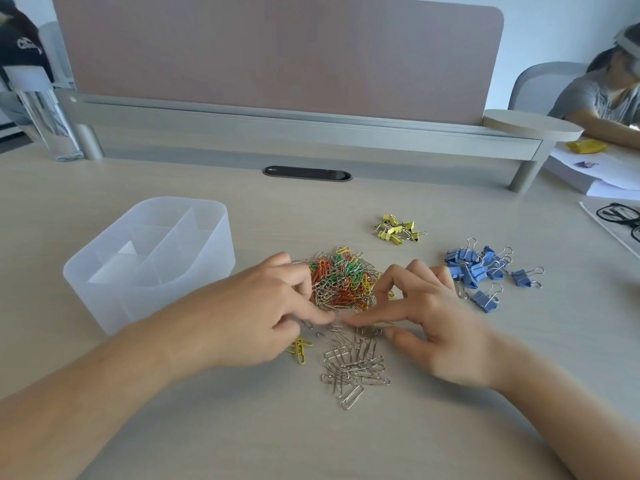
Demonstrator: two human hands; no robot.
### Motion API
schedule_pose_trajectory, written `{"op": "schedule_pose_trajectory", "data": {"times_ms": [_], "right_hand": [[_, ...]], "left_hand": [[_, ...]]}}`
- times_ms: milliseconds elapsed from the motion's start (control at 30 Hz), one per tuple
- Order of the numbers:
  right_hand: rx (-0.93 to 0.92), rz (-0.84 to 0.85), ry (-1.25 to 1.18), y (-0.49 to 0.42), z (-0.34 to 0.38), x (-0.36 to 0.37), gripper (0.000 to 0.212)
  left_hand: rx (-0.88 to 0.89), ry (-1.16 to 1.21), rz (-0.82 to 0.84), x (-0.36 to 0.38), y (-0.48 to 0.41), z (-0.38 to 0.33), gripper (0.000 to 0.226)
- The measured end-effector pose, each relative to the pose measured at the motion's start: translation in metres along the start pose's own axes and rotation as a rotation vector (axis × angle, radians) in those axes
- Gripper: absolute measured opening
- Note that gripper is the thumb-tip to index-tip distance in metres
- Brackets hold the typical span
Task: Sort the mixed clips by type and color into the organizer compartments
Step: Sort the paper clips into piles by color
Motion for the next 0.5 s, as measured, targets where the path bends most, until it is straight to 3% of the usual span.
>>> {"op": "schedule_pose_trajectory", "data": {"times_ms": [233,500], "right_hand": [[-0.024,0.021,-0.009,-0.002,0.007,0.007,0.054],[-0.051,0.007,-0.089,0.001,0.008,-0.003,0.034]], "left_hand": [[-0.059,-0.047,-0.011,-0.003,0.003,0.012,0.048],[0.057,0.008,0.047,-0.002,0.004,0.000,0.050]]}}
Point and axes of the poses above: each hand's wrist, its own y-axis away from the middle knuckle, its own x-axis out of the palm, z = x × y, the point moved 4 cm from there along -y, towards the middle knuckle, and after that the axes turned 12 degrees about -y, right-handed, at the moved point
